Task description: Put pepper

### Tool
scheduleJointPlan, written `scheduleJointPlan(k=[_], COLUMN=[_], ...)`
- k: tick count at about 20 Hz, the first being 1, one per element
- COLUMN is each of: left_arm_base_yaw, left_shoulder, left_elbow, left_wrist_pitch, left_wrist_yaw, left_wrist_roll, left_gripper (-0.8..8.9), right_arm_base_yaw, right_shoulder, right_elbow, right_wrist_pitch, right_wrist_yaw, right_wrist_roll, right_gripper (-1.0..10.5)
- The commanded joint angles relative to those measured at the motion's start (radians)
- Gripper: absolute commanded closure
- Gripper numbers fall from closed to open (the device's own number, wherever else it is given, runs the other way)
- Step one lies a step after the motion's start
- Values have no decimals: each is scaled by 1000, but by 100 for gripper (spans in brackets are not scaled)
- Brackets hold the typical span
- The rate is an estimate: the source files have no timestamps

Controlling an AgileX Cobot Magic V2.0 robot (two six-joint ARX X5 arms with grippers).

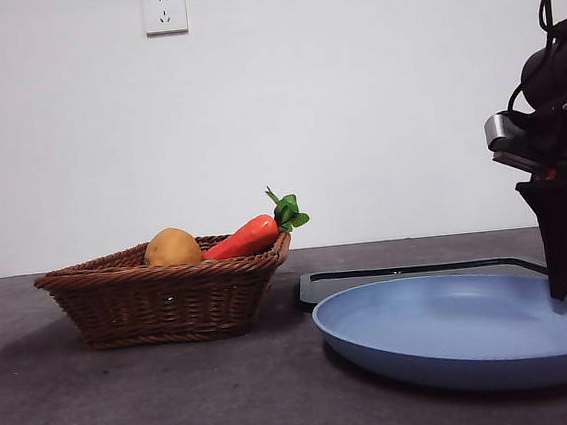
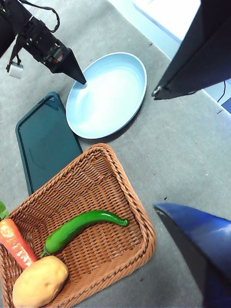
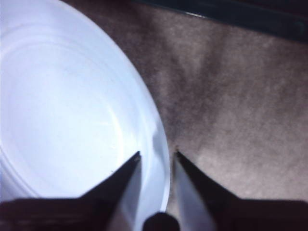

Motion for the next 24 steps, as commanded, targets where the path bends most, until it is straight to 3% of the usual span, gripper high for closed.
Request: scheduleJointPlan(k=[1,10,15,19,24], left_arm_base_yaw=[-4,-5,-56,-148,-267], left_shoulder=[5,5,41,185,478], left_elbow=[18,18,24,54,194], left_wrist_pitch=[12,26,91,194,276], left_wrist_yaw=[0,-22,-105,-190,-379], left_wrist_roll=[0,-11,-61,-110,-111], left_gripper=[437,437,437,438,439], right_arm_base_yaw=[2,2,2,-18,-38], right_shoulder=[21,-11,-226,-436,-617], right_elbow=[16,16,17,17,18], right_wrist_pitch=[5,-25,-85,-122,-144], right_wrist_yaw=[0,-2,-1,6,-1], right_wrist_roll=[-8,19,65,98,138], right_gripper=[911,944,944,944,944])
